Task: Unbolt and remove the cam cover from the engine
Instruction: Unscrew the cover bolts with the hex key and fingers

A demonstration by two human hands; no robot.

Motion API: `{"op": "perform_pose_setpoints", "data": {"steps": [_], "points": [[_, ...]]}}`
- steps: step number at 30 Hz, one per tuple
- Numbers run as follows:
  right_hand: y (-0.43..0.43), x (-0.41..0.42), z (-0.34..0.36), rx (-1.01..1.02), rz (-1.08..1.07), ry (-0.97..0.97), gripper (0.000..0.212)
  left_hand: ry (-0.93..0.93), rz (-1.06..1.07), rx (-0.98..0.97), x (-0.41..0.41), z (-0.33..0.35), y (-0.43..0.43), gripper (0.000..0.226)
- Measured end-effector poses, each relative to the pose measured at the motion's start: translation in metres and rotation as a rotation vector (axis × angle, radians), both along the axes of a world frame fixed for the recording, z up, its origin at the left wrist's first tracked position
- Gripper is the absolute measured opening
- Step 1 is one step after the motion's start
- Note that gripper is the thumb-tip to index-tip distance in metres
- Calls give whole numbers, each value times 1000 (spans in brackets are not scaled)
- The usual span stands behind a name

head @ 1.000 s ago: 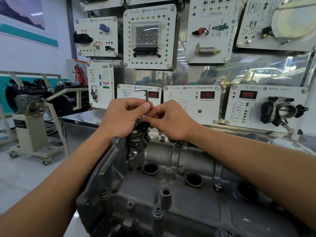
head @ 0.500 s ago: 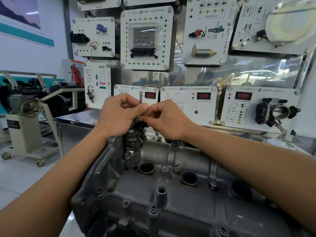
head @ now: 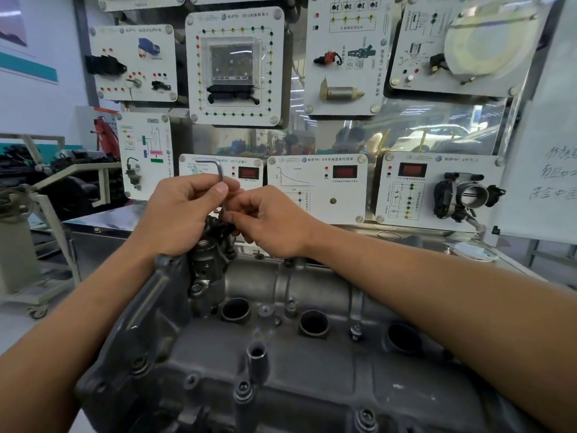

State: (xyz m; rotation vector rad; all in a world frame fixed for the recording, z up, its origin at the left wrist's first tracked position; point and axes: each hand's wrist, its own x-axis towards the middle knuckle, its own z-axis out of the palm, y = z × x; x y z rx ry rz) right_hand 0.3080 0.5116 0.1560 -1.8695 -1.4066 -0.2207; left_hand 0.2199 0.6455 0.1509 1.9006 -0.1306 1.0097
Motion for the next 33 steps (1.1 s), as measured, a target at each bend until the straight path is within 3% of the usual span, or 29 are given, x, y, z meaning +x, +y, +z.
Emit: {"op": "perform_pose_setpoints", "data": {"steps": [7,16,21,28,33], "points": [[-1,1,-1,96,-2,69,20,-61,11,-67,-1,0,0,9],[-3,0,-1,84,3,62,10,-35,47,-24,5,2,1,21],[-1,-3,-1,20,6,21,14,-13,-46,-25,4,-2,2,5],[-2,-4,0,-39,11,-18,24,-3,-102,17,2,-2,7,30],[-1,-3,-1,-38,10,33,25,-37,-76,-21,1,-3,8,28]]}}
